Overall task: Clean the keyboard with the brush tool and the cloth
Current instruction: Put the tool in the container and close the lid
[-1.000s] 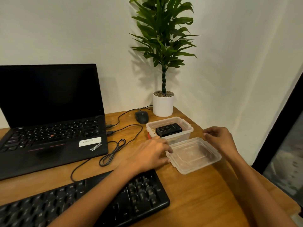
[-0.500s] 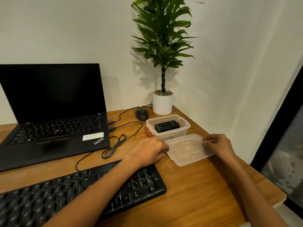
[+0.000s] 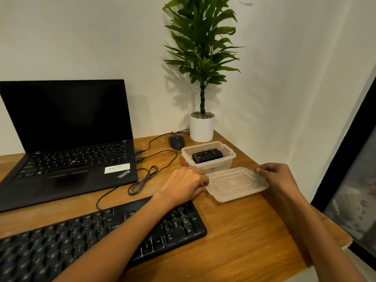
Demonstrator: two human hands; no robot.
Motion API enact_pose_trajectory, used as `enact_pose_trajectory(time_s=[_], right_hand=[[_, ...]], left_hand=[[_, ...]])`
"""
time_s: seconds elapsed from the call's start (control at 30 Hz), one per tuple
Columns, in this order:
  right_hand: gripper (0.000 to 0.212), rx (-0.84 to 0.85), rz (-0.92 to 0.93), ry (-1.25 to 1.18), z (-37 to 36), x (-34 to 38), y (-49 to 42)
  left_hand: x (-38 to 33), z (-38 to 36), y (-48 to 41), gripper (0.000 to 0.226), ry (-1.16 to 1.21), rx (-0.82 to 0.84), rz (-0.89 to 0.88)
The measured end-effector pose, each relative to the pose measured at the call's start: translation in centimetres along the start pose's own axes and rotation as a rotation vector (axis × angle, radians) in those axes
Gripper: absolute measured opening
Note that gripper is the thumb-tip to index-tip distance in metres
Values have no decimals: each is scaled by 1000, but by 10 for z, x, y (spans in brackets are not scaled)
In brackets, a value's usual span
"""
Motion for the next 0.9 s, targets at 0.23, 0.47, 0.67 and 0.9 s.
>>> enact_pose_trajectory(time_s=[0.23, 0.47, 0.67, 0.9], right_hand=[[34, -62, -18, -397, 1, 30, 0], [28, -21, 88, -422, -26, 55, -18], [33, -40, 127, -318, -50, 63, -40], [33, -47, 172, -153, -71, 66, -61]], left_hand=[[23, 17, 10, 15, 157, -105, 181], [60, 19, 12, 14, 801, -275, 618], [79, 5, 14, 20, 1020, -251, 820], [102, -17, 13, 18, 944, -187, 944]])
Point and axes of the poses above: each hand's wrist, its own y-axis away from the middle knuckle, its own z-axis out of the back of the hand, x = y × z, the point moved 7 cm from there along -y, towards the middle knuckle, and after that the axes turned 4 degrees about -y, right-handed, at the moved point
